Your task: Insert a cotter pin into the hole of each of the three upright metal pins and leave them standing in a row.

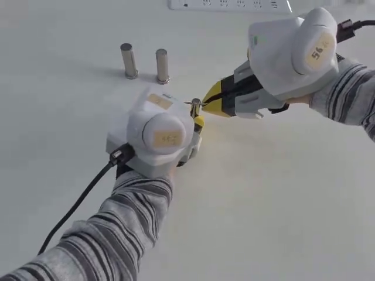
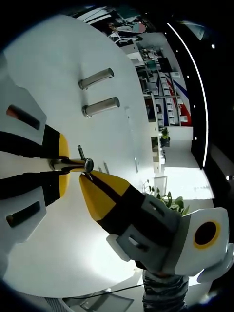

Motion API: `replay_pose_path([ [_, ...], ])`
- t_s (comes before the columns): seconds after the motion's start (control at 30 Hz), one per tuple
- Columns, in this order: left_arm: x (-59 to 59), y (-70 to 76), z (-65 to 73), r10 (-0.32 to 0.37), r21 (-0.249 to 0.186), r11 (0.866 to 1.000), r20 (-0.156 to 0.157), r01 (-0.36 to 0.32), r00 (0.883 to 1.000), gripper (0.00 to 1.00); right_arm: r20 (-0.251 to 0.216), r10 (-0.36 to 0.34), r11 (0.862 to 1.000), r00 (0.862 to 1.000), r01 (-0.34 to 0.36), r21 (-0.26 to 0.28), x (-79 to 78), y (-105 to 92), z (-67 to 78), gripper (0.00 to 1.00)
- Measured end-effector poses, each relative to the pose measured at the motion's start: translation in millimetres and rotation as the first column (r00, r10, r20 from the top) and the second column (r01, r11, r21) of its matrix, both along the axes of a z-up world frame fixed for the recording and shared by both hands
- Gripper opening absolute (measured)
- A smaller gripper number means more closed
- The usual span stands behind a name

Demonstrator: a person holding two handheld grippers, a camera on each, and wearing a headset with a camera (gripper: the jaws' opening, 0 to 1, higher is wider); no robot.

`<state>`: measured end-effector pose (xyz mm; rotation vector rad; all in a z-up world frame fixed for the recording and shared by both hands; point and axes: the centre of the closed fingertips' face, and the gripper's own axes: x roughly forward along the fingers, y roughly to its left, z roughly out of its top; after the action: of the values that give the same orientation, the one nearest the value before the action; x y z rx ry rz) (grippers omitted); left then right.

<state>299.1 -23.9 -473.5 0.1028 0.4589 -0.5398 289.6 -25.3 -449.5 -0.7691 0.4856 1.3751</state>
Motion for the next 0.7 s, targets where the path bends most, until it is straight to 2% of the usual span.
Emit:
replay_pose_path([
  [0.17,0.1,0.0,-0.2,0.011,-0.007,1.000,-0.005,-0.011,1.000,0.05,0.018,0.001,1.000,1.000,0.000,-0.028,1.6,-2.4,-5.0,0.01],
  [0.23,0.4,-0.2,-0.2,0.009,-0.002,1.000,-0.005,-0.009,1.000,0.05,0.020,0.002,1.000,1.000,-0.001,-0.021,-0.7,-3.6,-2.1,0.03],
  [0.5,0.6,0.4,-0.7,0.018,-0.001,1.000,-0.006,-0.018,1.000,0.05,0.022,-0.018,1.000,1.000,0.018,-0.001,-1.4,-9.1,9.0,0.00],
  [0.7,1.3,0.8,-1.2,0.021,-0.001,1.000,-0.005,-0.021,1.000,0.05,0.013,-0.031,0.999,0.999,0.031,0.007,-2.1,-4.6,8.3,0.00],
])
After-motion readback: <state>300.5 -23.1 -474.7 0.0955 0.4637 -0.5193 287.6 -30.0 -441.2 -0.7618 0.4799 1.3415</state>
